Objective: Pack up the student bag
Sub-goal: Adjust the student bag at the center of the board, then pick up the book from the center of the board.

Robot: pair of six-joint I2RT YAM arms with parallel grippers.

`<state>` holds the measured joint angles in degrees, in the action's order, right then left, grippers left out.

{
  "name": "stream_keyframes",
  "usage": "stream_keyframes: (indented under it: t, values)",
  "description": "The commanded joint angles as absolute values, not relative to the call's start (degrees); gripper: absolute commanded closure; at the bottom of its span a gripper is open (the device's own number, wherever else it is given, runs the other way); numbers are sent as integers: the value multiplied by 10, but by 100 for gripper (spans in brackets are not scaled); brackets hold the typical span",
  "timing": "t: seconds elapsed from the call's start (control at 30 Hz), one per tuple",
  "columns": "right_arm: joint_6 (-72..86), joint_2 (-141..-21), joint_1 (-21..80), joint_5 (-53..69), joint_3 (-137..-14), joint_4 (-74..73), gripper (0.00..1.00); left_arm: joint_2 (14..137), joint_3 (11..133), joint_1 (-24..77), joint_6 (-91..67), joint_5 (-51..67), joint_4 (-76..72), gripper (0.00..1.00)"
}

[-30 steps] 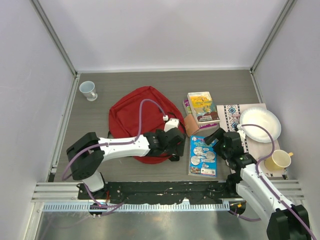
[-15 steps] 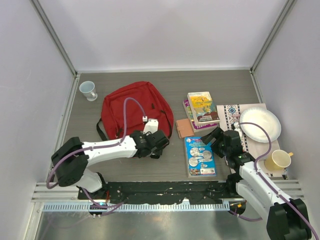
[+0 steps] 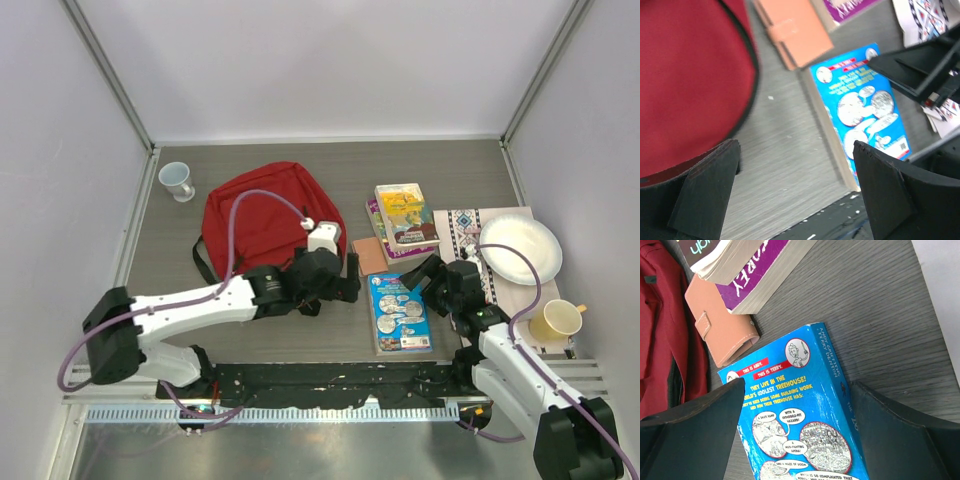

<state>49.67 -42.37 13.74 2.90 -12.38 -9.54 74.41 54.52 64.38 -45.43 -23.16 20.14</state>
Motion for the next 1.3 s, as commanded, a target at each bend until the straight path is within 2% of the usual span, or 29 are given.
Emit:
stream_keyframes:
  t: [0.0,0.37,0.57,1.0,1.27]
  values:
    - [482,-414,136,25,-136,-120,8,830,575,668,-488,-152,130,0]
    - [481,-407,135,35,-134,-127,9,975,584,688,-555,-91,32,0]
    - [480,-407,136,47,-132,-124,14,1010,585,688,-575,-57,-43,5]
    - [475,-394,136,95,-132,-125,24,1031,596,687,-584,-53,-110,26]
    - [476,-385,136,147,-145,-134,30,1018,605,675,-567,-59,-103,30]
